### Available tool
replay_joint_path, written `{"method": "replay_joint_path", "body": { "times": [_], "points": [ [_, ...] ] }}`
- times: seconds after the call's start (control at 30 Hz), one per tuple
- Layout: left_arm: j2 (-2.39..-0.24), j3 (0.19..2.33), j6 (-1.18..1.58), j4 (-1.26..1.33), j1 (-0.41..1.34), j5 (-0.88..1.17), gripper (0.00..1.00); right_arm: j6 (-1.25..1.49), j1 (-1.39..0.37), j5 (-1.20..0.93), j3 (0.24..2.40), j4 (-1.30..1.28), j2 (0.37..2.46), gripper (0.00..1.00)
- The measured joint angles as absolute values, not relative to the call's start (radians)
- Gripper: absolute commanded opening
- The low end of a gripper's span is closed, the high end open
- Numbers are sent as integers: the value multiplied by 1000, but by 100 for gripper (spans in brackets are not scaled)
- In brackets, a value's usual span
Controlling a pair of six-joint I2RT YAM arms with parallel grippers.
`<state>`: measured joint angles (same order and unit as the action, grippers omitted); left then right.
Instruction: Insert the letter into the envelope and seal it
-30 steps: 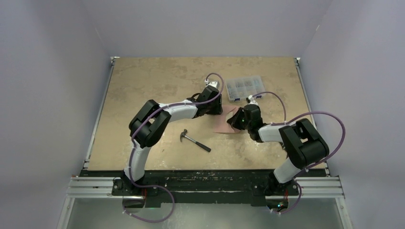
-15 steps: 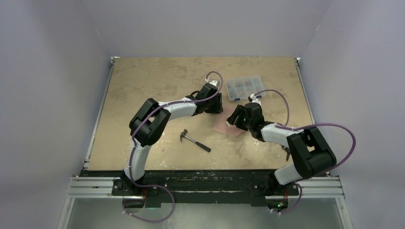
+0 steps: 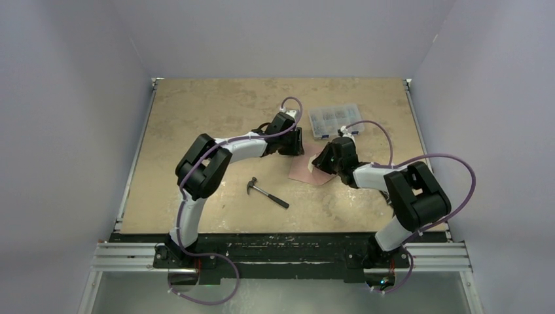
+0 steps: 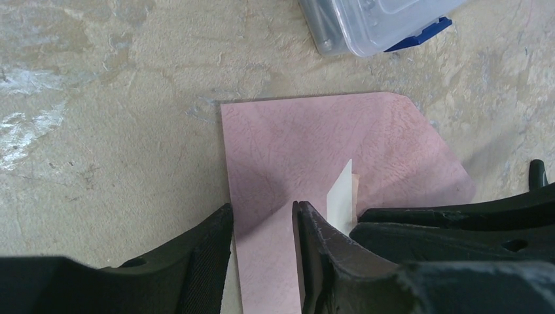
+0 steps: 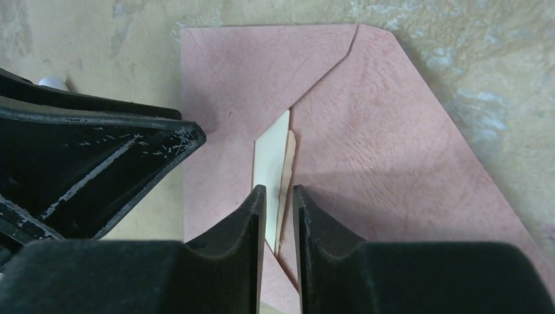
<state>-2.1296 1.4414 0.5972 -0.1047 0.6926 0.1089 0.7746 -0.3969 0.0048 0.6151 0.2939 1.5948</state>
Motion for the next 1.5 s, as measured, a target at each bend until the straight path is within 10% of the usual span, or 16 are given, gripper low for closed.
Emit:
{"method": "replay_joint_path", "body": {
  "times": [0.4, 0.6, 0.97, 1.5],
  "points": [
    [-2125, 1422, 598, -89, 685, 123, 37, 779, -392, -43, 634, 360, 1648, 19],
    [-2107, 1408, 598, -97, 686, 123, 40, 784, -393, -38, 632, 323, 1620, 38],
    [-1950, 1343, 555, -228, 640, 6, 90, 659, -401, -38, 640, 225, 1333, 57],
    [-1401, 1023, 574, -374, 280, -288, 89, 426, -785, 184, 1380, 110, 2017, 74]
  ]
}}
